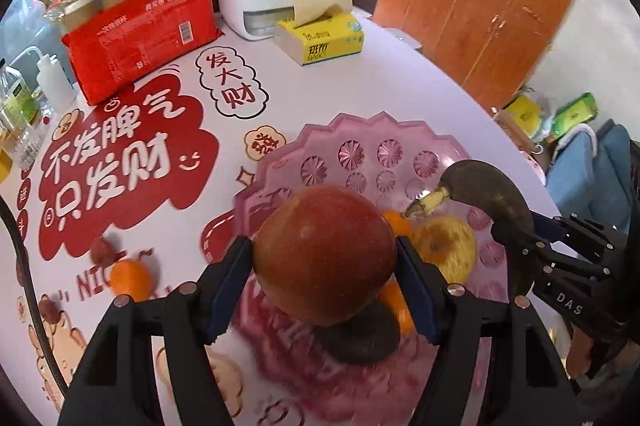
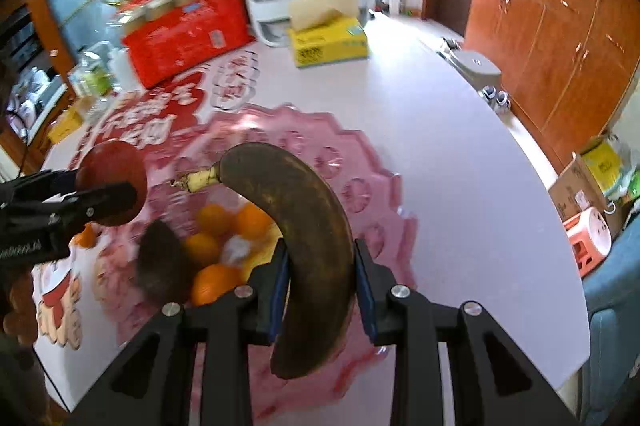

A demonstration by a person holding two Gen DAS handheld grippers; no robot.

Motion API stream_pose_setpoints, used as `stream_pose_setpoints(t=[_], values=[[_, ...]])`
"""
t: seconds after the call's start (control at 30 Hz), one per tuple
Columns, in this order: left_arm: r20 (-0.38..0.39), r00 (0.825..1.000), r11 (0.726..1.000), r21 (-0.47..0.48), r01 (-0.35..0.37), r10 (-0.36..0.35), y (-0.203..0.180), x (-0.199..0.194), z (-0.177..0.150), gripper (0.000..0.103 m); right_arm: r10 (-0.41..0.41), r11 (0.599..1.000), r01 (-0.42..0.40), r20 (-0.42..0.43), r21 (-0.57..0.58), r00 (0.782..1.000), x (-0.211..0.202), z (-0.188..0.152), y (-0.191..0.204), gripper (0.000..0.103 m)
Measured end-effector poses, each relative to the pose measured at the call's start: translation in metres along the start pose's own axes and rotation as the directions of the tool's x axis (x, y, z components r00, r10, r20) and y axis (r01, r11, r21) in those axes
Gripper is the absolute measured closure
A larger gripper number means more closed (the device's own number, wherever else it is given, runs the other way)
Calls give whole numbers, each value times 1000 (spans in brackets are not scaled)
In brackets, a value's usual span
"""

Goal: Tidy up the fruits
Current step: 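Carry the banana with the right gripper and the apple with the left gripper into the bowl, then open the right gripper to drop the banana while the left gripper releases the apple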

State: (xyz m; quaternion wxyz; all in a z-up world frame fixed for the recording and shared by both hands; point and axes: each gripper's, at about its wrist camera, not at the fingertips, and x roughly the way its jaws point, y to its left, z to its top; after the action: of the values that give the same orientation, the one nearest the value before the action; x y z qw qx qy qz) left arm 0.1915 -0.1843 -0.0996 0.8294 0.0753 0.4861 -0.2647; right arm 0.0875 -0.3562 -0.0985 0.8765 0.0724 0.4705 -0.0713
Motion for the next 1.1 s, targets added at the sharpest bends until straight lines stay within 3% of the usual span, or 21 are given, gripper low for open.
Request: stream_pose_setpoints(t=[0.23, 0.57, 0.73, 1.1], values=[[-52, 998, 999, -4, -34, 34, -18, 42, 15, 34, 48, 998, -45, -68, 47, 997, 44, 17, -13, 72], [-100, 992, 997, 37, -72, 75, -31, 57, 15, 33, 33, 997, -38, -73, -67, 997, 58, 27, -3, 67], [-114, 991, 997, 24, -67, 69, -31, 49, 11, 33, 61, 996, -63, -36, -66, 998, 52, 31, -4, 60], [-37, 999, 999, -26, -27, 26, -31, -9, -6, 28, 108, 993, -107, 21, -48, 994, 23, 27, -1, 59]])
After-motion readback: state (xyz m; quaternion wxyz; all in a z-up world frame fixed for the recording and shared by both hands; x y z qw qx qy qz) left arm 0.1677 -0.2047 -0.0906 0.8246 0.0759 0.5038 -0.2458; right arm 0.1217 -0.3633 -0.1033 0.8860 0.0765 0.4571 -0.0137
